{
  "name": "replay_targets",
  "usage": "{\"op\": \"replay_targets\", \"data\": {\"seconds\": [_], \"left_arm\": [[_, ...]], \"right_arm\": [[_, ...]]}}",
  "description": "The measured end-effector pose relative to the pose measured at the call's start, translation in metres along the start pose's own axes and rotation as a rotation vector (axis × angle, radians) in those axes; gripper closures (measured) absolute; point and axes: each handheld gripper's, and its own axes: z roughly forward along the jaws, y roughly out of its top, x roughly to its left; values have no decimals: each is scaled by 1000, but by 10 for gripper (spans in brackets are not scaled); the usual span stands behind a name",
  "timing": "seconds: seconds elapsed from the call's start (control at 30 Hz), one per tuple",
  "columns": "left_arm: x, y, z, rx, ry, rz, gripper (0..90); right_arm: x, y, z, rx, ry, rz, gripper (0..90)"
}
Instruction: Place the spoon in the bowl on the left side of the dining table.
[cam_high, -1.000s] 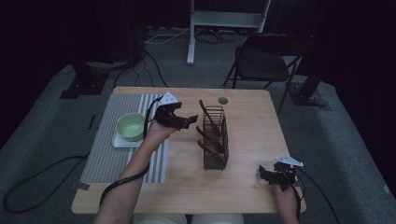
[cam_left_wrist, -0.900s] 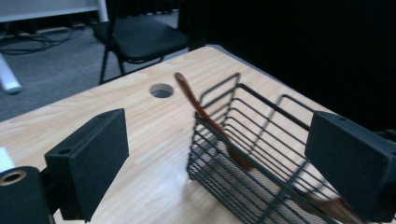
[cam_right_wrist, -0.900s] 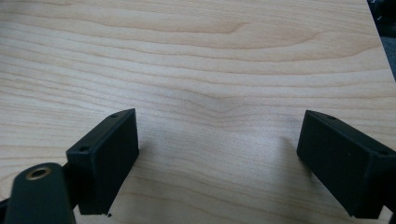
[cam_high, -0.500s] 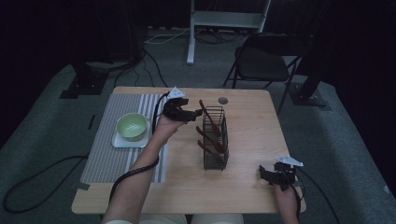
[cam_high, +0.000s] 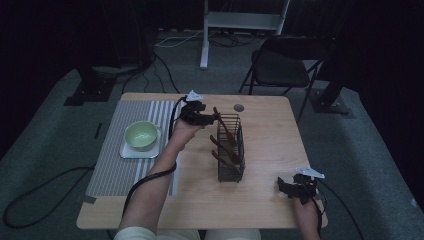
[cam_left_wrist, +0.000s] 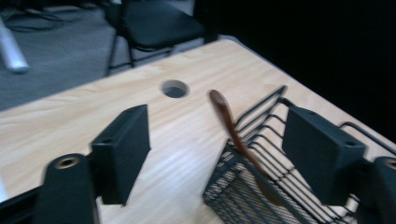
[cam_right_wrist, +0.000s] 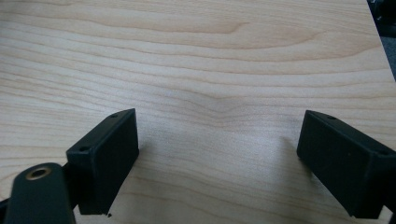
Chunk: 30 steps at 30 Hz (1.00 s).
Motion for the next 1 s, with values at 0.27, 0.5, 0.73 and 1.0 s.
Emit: {"op": "replay_targets", "data": {"seconds": [0.27,0.5,0.73,1.0], "left_arm": [[3,-1,11,-3,-26,-18,430],[-2,-4,19,49,-56,29,615],[-3,-6,16,5,-103,5,754],[-9,-4,10,-33,-182,-16,837]], "right_arm": [[0,0,0,0,0,0,120],[0,0,0,0,0,0,120],[0,0,0,0,0,0,120],[0,0,0,0,0,0,120]]}}
